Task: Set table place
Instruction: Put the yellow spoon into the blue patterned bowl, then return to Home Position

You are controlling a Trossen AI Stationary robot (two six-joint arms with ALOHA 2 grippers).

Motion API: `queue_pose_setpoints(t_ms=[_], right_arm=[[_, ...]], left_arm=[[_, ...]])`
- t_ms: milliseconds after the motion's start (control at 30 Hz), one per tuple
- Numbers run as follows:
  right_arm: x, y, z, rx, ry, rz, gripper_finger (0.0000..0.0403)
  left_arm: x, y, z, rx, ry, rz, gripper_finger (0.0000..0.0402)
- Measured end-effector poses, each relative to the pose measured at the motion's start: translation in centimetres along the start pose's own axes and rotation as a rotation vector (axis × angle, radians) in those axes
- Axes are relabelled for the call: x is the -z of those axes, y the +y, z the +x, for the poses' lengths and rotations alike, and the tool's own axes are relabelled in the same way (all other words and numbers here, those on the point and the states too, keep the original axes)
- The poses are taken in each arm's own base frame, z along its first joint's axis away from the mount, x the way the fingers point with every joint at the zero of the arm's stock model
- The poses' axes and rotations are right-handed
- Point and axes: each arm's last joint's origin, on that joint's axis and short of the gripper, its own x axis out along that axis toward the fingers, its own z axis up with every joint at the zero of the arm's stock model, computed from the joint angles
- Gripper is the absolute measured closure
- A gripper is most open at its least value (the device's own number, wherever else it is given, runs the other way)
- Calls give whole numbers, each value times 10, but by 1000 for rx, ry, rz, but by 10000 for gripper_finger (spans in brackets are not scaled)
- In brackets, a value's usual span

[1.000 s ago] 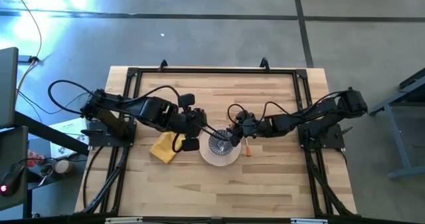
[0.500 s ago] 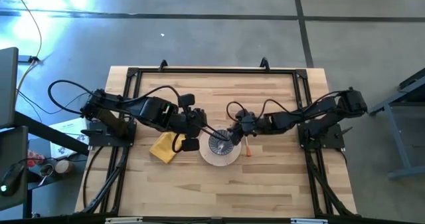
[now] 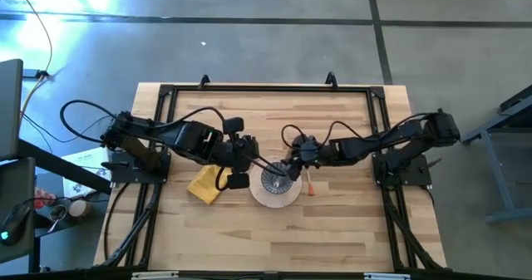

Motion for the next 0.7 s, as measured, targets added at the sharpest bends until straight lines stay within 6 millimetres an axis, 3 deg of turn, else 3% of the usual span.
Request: queue_pose_setpoints(t_ms=[367,700], right_arm=[[-34,11,-33,292,238,-189,208],[-74,24,-72,458,235,-201,209]], left_arm=[[2,0,0,-3,16,8,362],[6,0,3,-28,48,27,362]])
